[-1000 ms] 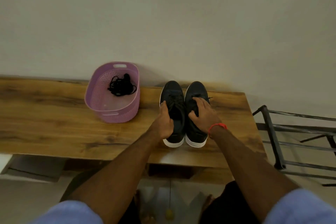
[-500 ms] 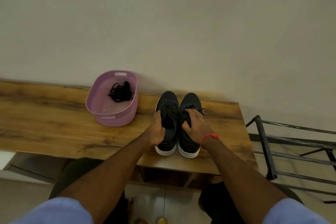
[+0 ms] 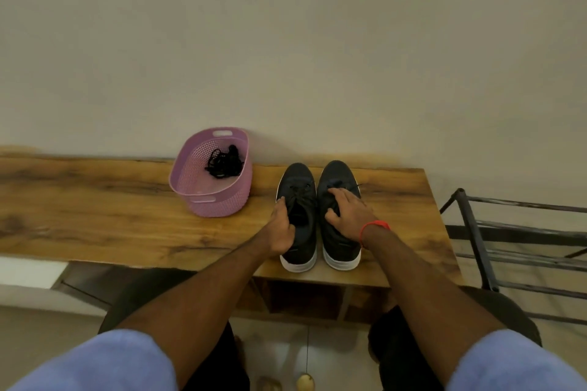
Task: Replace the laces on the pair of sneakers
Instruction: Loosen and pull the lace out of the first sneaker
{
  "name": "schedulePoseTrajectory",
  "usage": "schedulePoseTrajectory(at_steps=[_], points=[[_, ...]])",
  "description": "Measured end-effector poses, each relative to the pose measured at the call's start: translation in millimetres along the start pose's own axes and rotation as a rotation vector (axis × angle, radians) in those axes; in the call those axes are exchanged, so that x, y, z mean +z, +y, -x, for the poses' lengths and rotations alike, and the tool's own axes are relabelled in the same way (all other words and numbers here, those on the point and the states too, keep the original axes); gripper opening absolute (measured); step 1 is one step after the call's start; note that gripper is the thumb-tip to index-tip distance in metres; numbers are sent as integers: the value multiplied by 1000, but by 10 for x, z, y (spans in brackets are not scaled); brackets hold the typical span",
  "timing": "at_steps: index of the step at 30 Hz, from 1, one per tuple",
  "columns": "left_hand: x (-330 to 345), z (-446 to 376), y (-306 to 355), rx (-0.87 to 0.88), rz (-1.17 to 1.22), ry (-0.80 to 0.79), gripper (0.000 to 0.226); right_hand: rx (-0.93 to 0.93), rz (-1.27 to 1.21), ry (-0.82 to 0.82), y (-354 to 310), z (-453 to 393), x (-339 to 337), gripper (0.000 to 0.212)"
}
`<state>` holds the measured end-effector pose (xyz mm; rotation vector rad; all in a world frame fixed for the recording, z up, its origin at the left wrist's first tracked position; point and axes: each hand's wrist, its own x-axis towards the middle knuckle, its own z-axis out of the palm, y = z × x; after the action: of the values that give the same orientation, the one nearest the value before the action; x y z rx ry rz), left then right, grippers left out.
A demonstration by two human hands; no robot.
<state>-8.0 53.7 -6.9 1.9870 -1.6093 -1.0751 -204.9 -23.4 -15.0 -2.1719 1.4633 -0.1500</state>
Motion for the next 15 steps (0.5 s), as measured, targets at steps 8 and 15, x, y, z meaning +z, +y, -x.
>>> schedulePoseTrajectory(at_steps=[8, 15], points=[[-58, 212, -49, -65, -176, 75, 75, 40, 87, -277, -120, -58, -230, 69], [-269, 328, -269, -71, -340, -70, 89, -102, 326, -248, -503, -62, -344, 71]])
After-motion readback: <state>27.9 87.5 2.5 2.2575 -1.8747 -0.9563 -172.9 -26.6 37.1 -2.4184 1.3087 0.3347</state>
